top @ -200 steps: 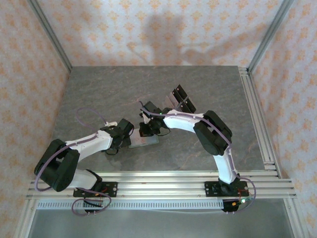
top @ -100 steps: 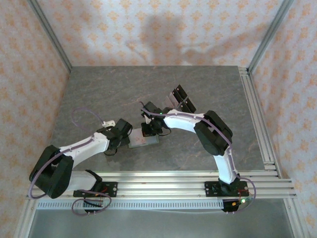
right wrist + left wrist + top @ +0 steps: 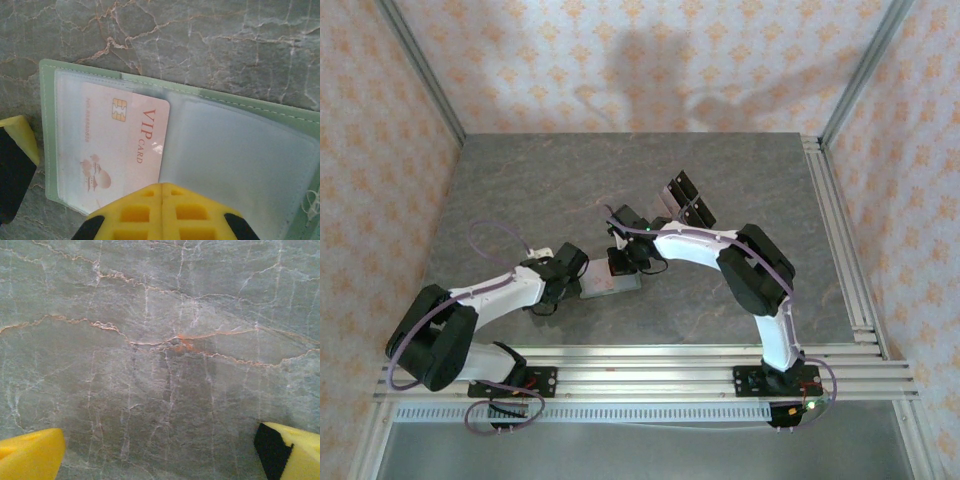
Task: Put the credit cards into the card holder
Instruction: Insert the credit card into the card slot.
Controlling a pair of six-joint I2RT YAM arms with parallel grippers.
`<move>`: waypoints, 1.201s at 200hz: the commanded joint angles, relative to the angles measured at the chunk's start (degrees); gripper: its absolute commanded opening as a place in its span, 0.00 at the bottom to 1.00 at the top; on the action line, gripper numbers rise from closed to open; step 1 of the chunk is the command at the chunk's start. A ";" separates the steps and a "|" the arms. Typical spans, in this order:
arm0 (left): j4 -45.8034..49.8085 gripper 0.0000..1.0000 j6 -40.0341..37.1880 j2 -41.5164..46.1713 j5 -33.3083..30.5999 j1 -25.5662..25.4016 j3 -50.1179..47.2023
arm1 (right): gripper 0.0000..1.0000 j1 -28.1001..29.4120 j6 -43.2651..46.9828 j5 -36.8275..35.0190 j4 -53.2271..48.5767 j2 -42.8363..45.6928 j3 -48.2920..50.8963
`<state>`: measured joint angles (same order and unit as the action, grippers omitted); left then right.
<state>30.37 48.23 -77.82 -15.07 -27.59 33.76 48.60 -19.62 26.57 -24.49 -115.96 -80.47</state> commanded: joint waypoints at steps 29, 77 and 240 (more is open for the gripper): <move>-0.11 1.00 1.41 -2.79 0.17 0.47 0.58 | 0.00 -0.08 0.70 0.84 -1.03 -1.31 -0.87; -0.97 1.00 1.59 -5.09 0.73 0.03 1.22 | 0.00 0.26 0.55 3.03 -1.00 -2.99 -2.65; -1.99 1.00 2.44 -7.93 0.94 -1.37 1.75 | 0.00 0.36 -1.58 7.45 1.83 -5.71 -5.66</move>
<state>30.41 49.69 -82.50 -15.51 -28.51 36.23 48.60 -20.51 33.06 -24.01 -120.81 -84.20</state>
